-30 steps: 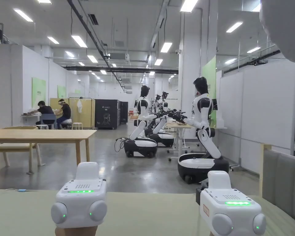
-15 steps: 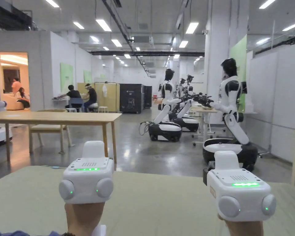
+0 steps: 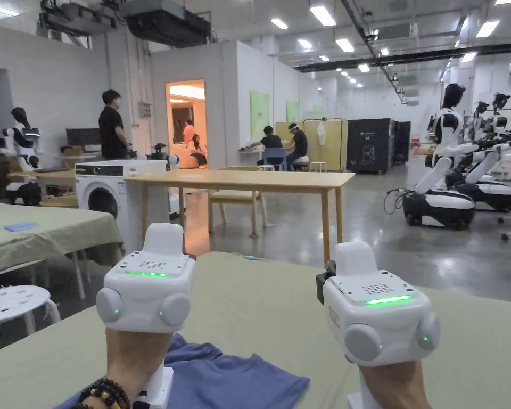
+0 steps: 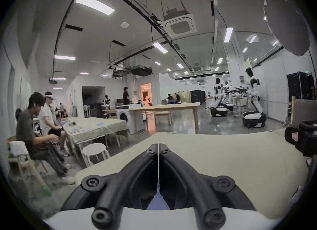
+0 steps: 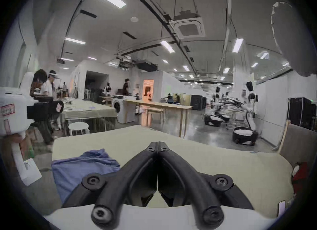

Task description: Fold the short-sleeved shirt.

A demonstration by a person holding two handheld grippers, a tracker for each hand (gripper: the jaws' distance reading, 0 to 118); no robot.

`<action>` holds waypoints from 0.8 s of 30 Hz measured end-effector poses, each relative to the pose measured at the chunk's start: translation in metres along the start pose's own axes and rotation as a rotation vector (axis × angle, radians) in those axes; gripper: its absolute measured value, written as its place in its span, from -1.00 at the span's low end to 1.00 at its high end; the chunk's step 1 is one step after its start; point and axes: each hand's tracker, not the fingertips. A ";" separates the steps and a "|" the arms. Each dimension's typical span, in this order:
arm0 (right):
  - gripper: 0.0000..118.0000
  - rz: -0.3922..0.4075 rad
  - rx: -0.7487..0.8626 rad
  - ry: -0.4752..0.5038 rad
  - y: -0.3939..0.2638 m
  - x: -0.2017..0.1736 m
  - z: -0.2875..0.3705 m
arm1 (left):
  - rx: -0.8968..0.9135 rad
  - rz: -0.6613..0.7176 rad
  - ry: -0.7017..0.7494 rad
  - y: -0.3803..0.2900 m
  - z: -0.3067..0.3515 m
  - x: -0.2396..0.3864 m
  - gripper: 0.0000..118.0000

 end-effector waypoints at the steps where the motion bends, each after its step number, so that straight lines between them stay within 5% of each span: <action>1: -1.00 -0.011 -0.003 0.013 0.000 -0.001 -0.002 | -0.007 -0.020 -0.010 -0.001 -0.001 -0.002 -1.00; 6: -1.00 -0.003 0.000 0.036 -0.007 0.002 0.007 | -0.171 -0.072 -0.088 -0.011 -0.028 0.010 -1.00; 14: -1.00 0.050 -0.025 0.077 -0.037 0.018 0.022 | -0.627 0.073 -0.237 -0.087 -0.125 0.041 -1.00; 16: -1.00 0.053 -0.032 0.090 -0.044 0.026 0.021 | -0.693 0.057 -0.258 -0.112 -0.142 0.053 -0.68; 18: -1.00 0.058 -0.040 0.098 -0.050 0.033 0.020 | -0.804 0.041 -0.255 -0.140 -0.165 0.063 0.66; 19: -1.00 0.057 -0.042 0.098 -0.054 0.036 0.018 | -0.839 0.034 -0.259 -0.154 -0.174 0.065 1.00; 24: -1.00 0.055 -0.046 0.136 -0.068 0.046 0.013 | -0.920 -0.040 -0.201 -0.211 -0.207 0.083 0.96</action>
